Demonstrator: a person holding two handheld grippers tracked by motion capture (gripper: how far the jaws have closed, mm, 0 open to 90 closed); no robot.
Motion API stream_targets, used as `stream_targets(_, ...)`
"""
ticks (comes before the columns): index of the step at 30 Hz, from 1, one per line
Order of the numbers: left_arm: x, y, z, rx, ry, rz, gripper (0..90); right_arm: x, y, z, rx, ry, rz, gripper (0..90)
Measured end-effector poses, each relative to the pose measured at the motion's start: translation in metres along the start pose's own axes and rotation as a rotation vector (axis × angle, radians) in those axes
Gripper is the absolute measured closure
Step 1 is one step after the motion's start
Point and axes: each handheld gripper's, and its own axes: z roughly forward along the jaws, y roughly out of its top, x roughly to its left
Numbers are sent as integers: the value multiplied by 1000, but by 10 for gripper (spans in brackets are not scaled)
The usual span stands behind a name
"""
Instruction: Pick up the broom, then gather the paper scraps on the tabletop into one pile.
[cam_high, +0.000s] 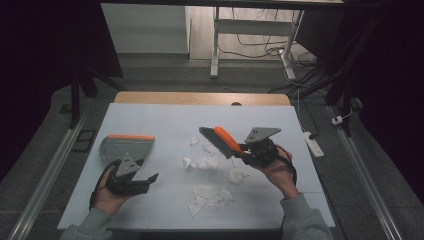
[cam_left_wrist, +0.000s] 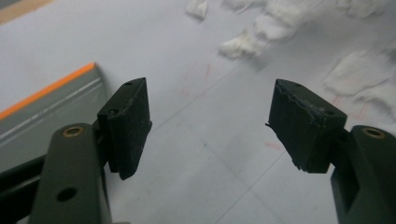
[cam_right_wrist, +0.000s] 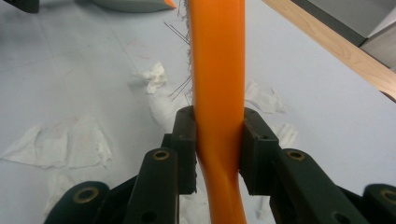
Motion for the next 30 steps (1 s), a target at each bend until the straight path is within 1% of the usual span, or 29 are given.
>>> stream_targets(6, 8, -13, -1, 10, 16, -26, 305, -8, -5, -4, 0, -40, 43, 702)
stream_targets(9, 12, -19, -3, 6, 7, -54, 305, -13, -8, -6, -5, -57, 69, 702)
stream_targets(12, 15, -22, -4, 1, 8, -68, 307, -17, -12, -8, -3, -77, 90, 702)
stream_targets(15, 17, -23, -2, 3, 9, -67, 307, -22, -14, -11, 11, -106, 92, 702)
stream_targets(21, 20, -22, 1, 9, 2, -71, 307, -36, -15, -13, 22, -147, 124, 702)
stream_targets(22, 21, -22, 2, 11, 3, -74, 307, -38, -14, -12, 32, -154, 122, 702)
stream_targets(24, 23, -22, 3, 12, -1, -79, 306, -44, -11, -9, 69, -169, 122, 702)
stream_targets(27, 23, -22, 3, 15, -6, -78, 303, -54, -4, -5, 114, -177, 128, 702)
stream_targets(30, 22, -21, 4, 19, -12, -76, 300, -63, 5, 3, 181, -192, 117, 702)
